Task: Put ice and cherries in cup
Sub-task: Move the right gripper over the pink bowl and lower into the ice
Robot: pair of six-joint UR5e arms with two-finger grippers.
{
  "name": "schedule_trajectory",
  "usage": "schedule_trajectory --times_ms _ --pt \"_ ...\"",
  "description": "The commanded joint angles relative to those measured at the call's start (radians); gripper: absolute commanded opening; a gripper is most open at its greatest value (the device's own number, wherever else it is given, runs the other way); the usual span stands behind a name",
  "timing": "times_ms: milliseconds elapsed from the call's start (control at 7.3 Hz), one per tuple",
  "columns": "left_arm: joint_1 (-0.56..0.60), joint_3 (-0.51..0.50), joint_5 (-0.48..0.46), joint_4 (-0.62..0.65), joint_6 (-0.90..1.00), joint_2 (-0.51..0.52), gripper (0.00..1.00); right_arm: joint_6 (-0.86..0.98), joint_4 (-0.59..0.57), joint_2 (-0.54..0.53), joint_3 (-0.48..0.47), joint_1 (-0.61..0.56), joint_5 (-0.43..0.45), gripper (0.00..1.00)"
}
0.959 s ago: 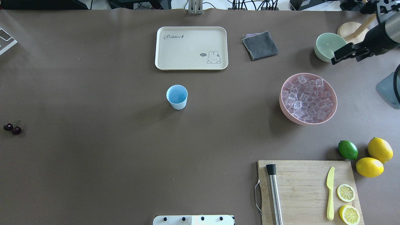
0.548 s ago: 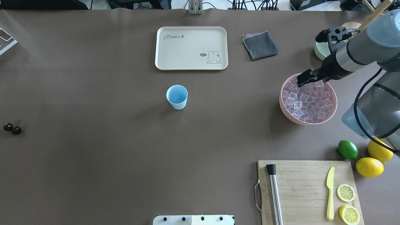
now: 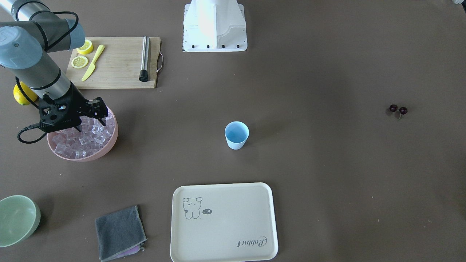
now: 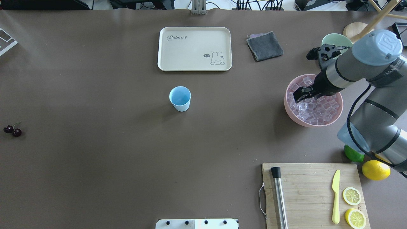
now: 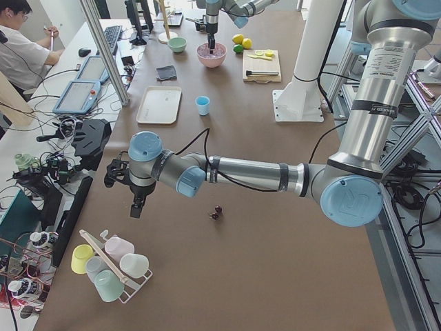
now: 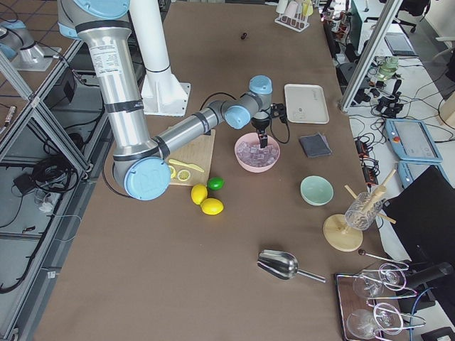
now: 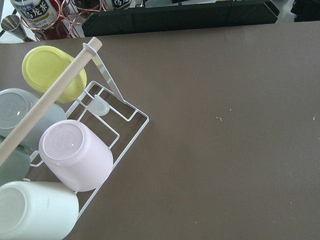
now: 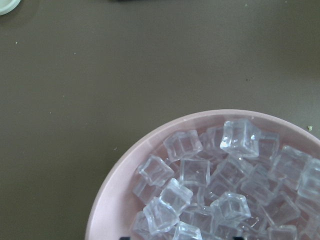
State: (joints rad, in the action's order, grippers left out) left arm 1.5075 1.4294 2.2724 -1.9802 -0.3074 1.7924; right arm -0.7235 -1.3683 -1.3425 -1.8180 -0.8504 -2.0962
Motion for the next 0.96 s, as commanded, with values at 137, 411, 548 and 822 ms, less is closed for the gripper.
schedule_trajectory --times_ms 137,411,548,822 --pt "-0.001 -0.004 -0.001 -0.008 0.002 -0.001 0.99 0.009 -0.002 -0.004 0.035 0.017 -0.002 0.79" --pt "-0.001 -0.001 -0.001 -0.009 0.001 -0.004 0.99 0.006 -0.002 -0.004 0.049 0.017 -0.004 0.79" --pt "-0.001 -0.001 -0.001 -0.029 -0.001 -0.01 0.99 -0.002 -0.002 -0.004 0.052 0.017 -0.007 0.79" --pt "-0.001 0.0 -0.002 -0.037 0.001 -0.011 0.99 -0.002 -0.003 -0.007 0.058 0.022 -0.01 0.75"
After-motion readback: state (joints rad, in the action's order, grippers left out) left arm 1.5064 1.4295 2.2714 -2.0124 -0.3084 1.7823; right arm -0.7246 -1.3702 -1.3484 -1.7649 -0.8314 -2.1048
